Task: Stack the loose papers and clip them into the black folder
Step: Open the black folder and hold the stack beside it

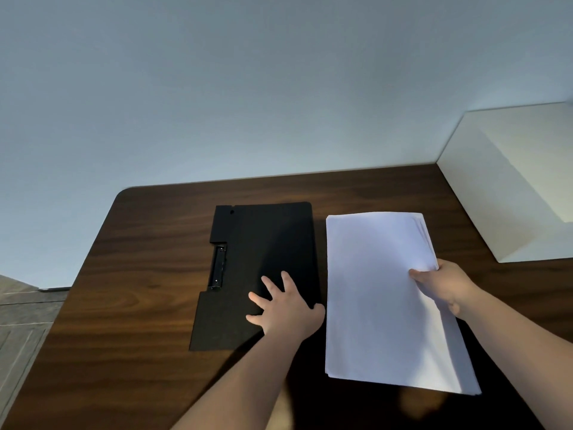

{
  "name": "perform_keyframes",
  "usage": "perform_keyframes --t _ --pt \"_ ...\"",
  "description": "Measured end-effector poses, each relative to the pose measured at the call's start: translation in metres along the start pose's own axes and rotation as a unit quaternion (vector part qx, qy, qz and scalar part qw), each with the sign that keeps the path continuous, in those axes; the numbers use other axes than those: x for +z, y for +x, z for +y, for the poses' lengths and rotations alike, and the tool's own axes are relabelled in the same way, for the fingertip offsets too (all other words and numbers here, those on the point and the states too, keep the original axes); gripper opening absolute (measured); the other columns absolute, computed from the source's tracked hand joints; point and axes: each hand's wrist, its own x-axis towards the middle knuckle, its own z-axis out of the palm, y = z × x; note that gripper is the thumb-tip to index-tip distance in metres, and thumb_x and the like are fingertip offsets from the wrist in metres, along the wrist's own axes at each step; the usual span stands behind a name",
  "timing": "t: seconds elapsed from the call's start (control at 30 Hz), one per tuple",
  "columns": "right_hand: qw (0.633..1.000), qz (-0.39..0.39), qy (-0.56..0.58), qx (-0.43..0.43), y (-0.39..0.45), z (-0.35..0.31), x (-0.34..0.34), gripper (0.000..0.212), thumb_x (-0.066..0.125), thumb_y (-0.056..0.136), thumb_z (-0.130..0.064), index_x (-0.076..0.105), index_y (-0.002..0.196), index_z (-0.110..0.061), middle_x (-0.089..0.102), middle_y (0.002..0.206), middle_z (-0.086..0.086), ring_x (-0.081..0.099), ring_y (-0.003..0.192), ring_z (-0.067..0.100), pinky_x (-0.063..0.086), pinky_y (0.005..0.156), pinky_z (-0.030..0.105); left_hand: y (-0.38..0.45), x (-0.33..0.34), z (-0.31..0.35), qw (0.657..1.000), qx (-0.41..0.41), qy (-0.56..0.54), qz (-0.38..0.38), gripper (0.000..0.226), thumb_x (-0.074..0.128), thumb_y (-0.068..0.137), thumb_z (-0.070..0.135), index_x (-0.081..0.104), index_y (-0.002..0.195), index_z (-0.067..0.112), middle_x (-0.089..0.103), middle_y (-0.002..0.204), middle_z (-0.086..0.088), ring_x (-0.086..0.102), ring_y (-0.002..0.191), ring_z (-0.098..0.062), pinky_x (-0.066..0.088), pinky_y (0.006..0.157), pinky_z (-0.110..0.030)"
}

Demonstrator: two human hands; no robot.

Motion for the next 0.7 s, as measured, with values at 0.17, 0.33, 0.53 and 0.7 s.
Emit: perform_keyframes --t 0.17,0.33,0.53,0.7 --pt "1.000 -0.005 0.004 0.002 0.003 0.002 0.000 0.036 0.064 0.086 -0.009 0.059 0.120 0.000 0.062 0.105 0.011 0.060 0.096 0.032 0.049 0.088 0.037 0.006 0.002 0.010 1.000 -0.021 0.016 -0.012 0.102 0.056 0.081 0.055 -0.010 0.153 0.026 -0.013 0.162 -0.016 -0.007 0.144 -0.053 0.017 0.110 -0.069" --pt "1.000 -0.007 0.014 0.005 0.004 0.002 0.001 0.034 0.064 0.086 -0.008 0.060 0.118 0.002 0.064 0.107 0.016 0.062 0.097 0.034 0.050 0.090 0.040 0.008 0.001 0.015 0.998 -0.029 0.044 -0.026 0.100 0.051 0.081 0.057 -0.010 0.153 0.023 -0.015 0.162 -0.018 -0.006 0.144 -0.055 0.019 0.109 -0.069" --pt "1.000 -0.014 0.016 0.008 0.003 0.002 0.001 0.039 0.066 0.085 -0.012 0.060 0.122 0.000 0.066 0.114 0.017 0.064 0.102 0.037 0.051 0.096 0.050 0.010 -0.004 0.021 0.998 -0.013 0.062 -0.030 0.096 0.049 0.083 0.049 -0.003 0.154 0.010 -0.005 0.160 -0.028 0.032 0.138 -0.050 0.031 0.113 -0.056" --pt "1.000 -0.016 0.017 0.015 -0.002 -0.002 -0.002 0.040 0.066 0.086 -0.011 0.058 0.122 0.003 0.065 0.113 0.019 0.063 0.101 0.038 0.051 0.093 0.048 0.004 -0.030 0.027 0.994 0.075 0.071 -0.020 0.044 0.041 0.090 0.029 0.058 0.114 -0.004 0.063 0.123 -0.018 0.061 0.117 -0.035 0.053 0.087 -0.038"
